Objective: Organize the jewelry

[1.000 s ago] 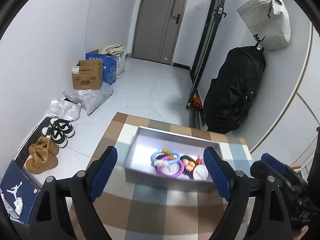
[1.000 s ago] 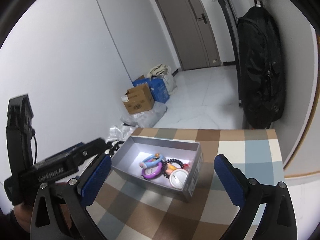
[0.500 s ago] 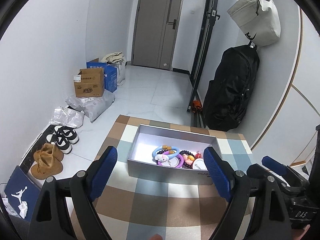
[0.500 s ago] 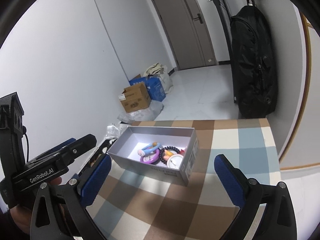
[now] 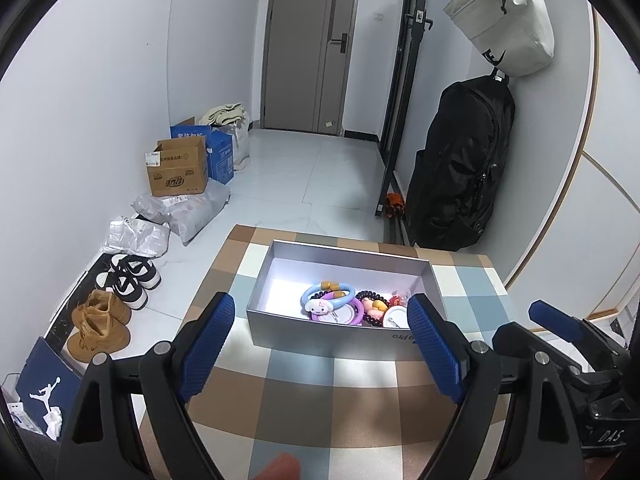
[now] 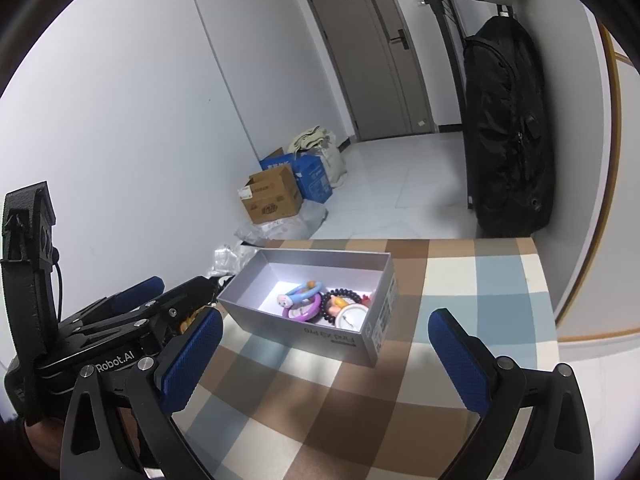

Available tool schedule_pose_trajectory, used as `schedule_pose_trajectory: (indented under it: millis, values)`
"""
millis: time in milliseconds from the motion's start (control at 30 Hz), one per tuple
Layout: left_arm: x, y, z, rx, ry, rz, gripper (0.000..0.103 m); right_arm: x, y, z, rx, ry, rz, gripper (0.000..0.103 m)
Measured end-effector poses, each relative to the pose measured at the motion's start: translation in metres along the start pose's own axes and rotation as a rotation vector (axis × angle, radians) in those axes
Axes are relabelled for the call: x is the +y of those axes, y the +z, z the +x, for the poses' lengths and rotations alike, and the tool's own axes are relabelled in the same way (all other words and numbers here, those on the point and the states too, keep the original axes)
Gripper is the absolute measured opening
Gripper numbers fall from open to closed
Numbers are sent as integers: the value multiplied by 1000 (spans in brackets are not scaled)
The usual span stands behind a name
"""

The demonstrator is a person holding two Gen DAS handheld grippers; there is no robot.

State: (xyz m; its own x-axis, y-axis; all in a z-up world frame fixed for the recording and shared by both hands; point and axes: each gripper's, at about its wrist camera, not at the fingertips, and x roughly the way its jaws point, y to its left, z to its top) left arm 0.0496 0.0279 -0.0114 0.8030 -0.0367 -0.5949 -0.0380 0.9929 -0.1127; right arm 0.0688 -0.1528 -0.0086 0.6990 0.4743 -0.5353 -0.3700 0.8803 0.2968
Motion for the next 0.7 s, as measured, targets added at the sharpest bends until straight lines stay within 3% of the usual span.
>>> schedule_pose_trajectory:
  millis: [700]
  values:
    - [-4,-1,2,10,12,7,85,-1,-1,1,12,-3,10,103]
